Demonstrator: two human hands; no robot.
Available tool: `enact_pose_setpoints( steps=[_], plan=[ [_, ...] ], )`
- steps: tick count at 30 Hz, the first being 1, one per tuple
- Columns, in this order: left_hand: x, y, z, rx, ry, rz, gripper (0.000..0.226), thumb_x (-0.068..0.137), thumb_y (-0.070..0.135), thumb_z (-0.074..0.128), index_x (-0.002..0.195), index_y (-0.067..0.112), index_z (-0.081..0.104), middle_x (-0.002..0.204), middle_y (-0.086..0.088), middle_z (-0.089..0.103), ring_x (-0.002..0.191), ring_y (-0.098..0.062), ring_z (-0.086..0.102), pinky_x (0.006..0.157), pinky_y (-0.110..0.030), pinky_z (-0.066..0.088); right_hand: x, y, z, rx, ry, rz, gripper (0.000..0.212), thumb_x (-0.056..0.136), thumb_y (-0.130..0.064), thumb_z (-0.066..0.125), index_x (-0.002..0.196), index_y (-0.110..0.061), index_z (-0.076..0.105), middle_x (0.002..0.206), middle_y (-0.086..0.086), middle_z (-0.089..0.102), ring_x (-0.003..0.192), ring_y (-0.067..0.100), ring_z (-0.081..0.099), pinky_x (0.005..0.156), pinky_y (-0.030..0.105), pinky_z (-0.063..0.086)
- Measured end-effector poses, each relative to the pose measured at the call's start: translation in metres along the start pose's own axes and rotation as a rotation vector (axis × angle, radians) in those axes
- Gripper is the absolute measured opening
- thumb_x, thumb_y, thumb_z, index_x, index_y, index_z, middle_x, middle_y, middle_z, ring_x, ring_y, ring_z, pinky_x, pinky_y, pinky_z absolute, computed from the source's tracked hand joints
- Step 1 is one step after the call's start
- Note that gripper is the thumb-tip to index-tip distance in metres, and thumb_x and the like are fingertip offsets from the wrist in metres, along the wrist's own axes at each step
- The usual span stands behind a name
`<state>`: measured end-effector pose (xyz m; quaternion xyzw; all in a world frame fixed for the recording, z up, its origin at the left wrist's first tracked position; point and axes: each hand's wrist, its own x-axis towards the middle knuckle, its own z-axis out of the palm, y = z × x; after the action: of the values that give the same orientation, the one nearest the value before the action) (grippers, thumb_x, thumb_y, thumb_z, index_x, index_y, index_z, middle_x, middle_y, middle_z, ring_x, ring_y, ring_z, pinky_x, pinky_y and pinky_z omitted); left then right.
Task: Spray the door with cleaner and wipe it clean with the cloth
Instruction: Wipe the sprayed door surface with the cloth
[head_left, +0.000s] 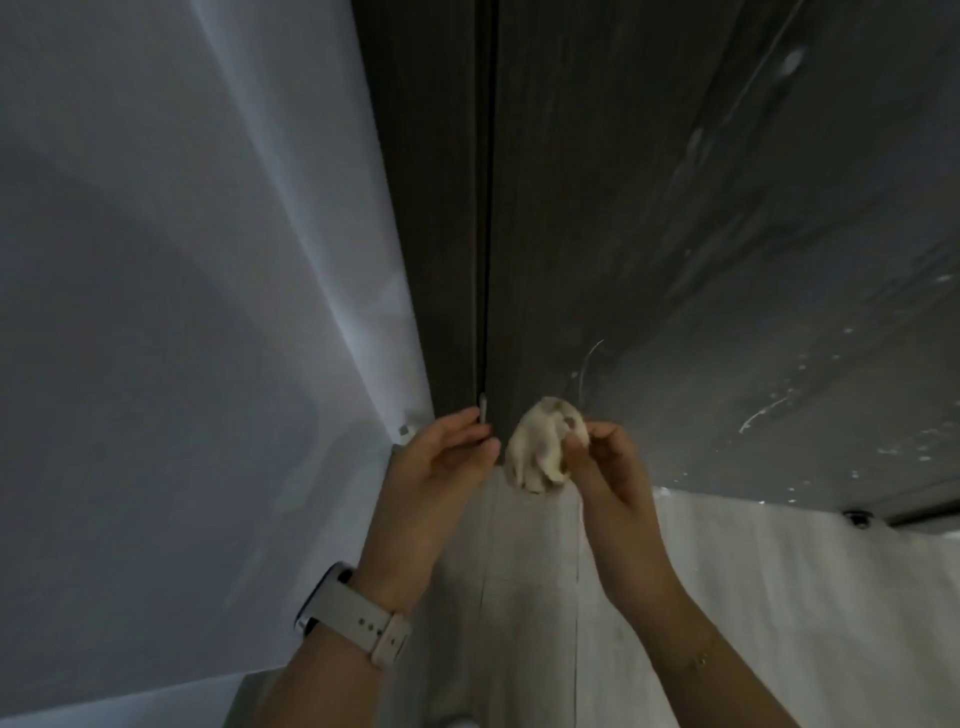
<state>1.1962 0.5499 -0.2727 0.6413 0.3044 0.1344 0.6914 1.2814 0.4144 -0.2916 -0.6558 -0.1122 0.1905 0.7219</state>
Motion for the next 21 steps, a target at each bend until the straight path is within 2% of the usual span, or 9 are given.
enact_pose_setpoints(
  steps=[3,6,8,10,12,16,18,21],
  plan=[
    [-0.021,0.049,0.003,0.062,0.053,0.053,0.028,0.091,0.018,0.062,0.116,0.029,0.063,0.11,0.011,0.069,0.104,-0.004,0.063,0.087,-0.012,0.048,-0.012,-0.06,-0.013,0.066,0.022,0.133,0.023,0.101,-0.022,0.048,0.113,-0.004,0.057,0.108,0.014,0.066,0.103,0.028,0.063,0.093,0.041,0.051],
    [-0.05,0.115,0.004,0.141,0.071,0.071,0.024,0.094,0.021,0.06,0.113,0.035,0.061,0.114,0.018,0.063,0.107,0.002,0.058,0.08,-0.001,0.042,-0.026,-0.138,-0.019,0.132,0.063,0.197,0.023,0.101,-0.02,0.048,0.117,-0.004,0.055,0.108,0.014,0.067,0.104,0.029,0.065,0.093,0.041,0.053],
    [-0.074,0.17,0.003,0.172,0.08,0.075,0.03,0.094,0.025,0.059,0.123,0.033,0.059,0.126,0.017,0.057,0.115,-0.001,0.052,0.083,-0.003,0.037,-0.037,-0.2,-0.02,0.175,0.077,0.199,0.021,0.1,-0.021,0.049,0.114,-0.008,0.057,0.104,0.011,0.069,0.099,0.024,0.067,0.086,0.037,0.055],
    [-0.098,0.228,0.002,0.196,0.086,0.085,0.035,0.095,0.025,0.059,0.129,0.03,0.056,0.133,0.012,0.053,0.121,-0.007,0.048,0.092,-0.014,0.036,-0.05,-0.267,-0.02,0.203,0.096,0.179,0.016,0.099,-0.02,0.05,0.109,-0.011,0.059,0.097,0.007,0.07,0.093,0.022,0.068,0.08,0.033,0.056],
    [-0.123,0.29,0.002,0.231,0.075,0.131,0.035,0.095,0.021,0.059,0.129,0.029,0.055,0.132,0.01,0.054,0.12,-0.008,0.049,0.095,-0.017,0.035,-0.065,-0.338,-0.022,0.213,0.129,0.146,0.012,0.098,-0.019,0.051,0.102,-0.014,0.061,0.091,0.005,0.069,0.088,0.019,0.067,0.08,0.033,0.056],
    [-0.167,0.419,0.005,0.269,0.06,0.274,0.03,0.095,0.019,0.059,0.121,0.034,0.055,0.122,0.013,0.055,0.116,-0.005,0.051,0.088,-0.008,0.035,-0.092,-0.481,-0.024,0.175,0.207,0.007,0.01,0.099,-0.02,0.051,0.094,-0.016,0.059,0.084,0.003,0.064,0.078,0.016,0.063,0.07,0.03,0.053],
    [-0.183,0.48,0.008,0.286,0.048,0.355,0.03,0.095,0.017,0.059,0.121,0.033,0.056,0.12,0.012,0.053,0.113,-0.001,0.049,0.086,-0.005,0.035,-0.101,-0.547,-0.026,0.153,0.228,-0.093,0.01,0.099,-0.021,0.052,0.093,-0.016,0.059,0.084,0.005,0.063,0.077,0.017,0.062,0.069,0.033,0.051],
    [-0.196,0.556,0.015,0.352,0.043,0.521,0.031,0.095,0.015,0.059,0.125,0.024,0.058,0.123,0.008,0.053,0.114,-0.001,0.048,0.096,-0.011,0.037,-0.108,-0.637,-0.027,0.143,0.262,-0.245,0.009,0.099,-0.02,0.053,0.092,-0.016,0.057,0.084,0.007,0.06,0.079,0.021,0.059,0.071,0.036,0.047]
  ],
)
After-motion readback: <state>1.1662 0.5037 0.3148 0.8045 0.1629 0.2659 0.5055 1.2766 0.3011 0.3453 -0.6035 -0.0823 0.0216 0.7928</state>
